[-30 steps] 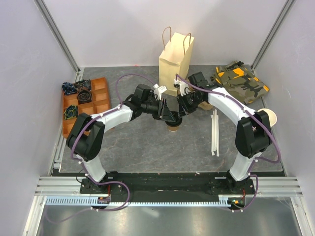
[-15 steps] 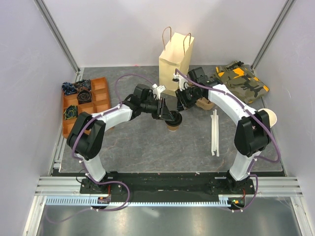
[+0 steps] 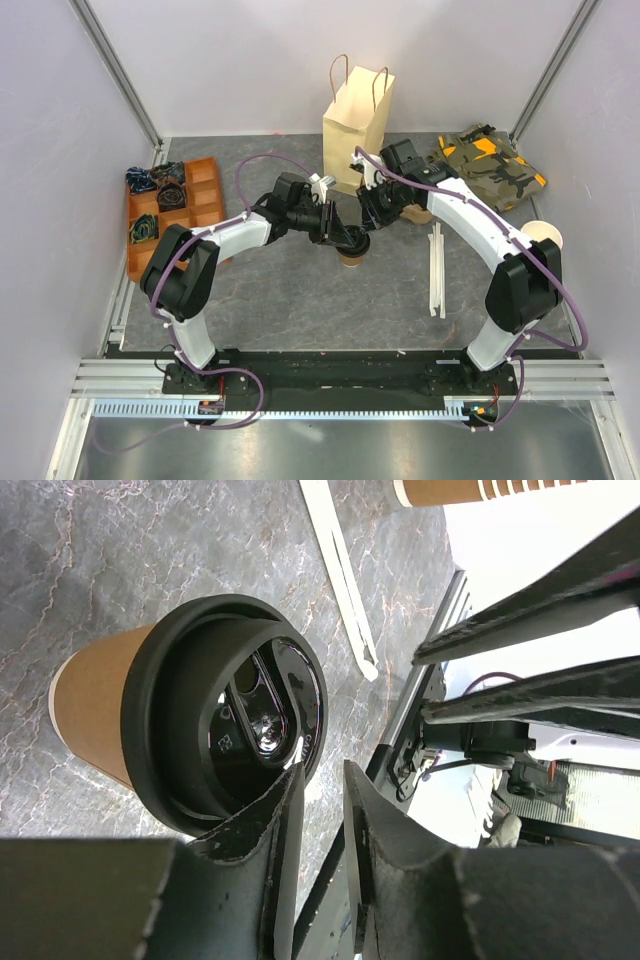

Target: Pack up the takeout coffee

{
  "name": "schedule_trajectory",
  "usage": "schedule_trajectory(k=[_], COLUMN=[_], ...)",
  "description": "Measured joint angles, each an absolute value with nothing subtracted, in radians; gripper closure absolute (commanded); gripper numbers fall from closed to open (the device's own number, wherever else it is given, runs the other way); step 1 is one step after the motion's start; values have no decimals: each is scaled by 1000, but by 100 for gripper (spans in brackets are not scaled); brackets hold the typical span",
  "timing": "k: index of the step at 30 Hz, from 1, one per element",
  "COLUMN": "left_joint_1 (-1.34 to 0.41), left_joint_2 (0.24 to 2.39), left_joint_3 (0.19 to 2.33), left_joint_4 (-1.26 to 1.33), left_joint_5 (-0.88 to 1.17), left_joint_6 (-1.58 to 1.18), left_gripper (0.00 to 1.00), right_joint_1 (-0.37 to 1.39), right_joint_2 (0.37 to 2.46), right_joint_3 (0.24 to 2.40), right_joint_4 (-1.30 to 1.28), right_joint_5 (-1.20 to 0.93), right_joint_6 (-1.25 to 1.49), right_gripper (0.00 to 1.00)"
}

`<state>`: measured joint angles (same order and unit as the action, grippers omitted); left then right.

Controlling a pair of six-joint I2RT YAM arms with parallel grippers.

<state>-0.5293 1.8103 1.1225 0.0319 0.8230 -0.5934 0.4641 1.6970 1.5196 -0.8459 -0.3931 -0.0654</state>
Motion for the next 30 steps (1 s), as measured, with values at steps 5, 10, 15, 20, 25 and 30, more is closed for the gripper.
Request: schedule_trajectory(k=[5,10,15,20,25,30], left_joint_1=[-529,-529,-529,-528,-528,-523], left_joint_2=[1811,1814,1818,1821,1822,1823], left_joint_3=[1123,1122,1123,1127,1130,1130], left_joint_4=[32,32,33,33,33,31], left_joint_5=[822,822,823,823,822,822], left_joint_6=[-595,-594,-594,-594,-594,-594], left_gripper=[72,73,73,73,74,75], right_joint_1=[471,479,477,474,467,467], right_joint_2=[1697,1723,1752,1748,1737,1713], right_joint_3=[1472,1402,1374,1381,1422,1480], right_joint_4=[-839,-807,-789,-794,-811,-805], right_joint_5=[-373,-359,-368,-375,-392,-395], right_joint_6=[-52,-49,-41,-46,-44,-24], right_gripper=[71,72,72,71,70,69])
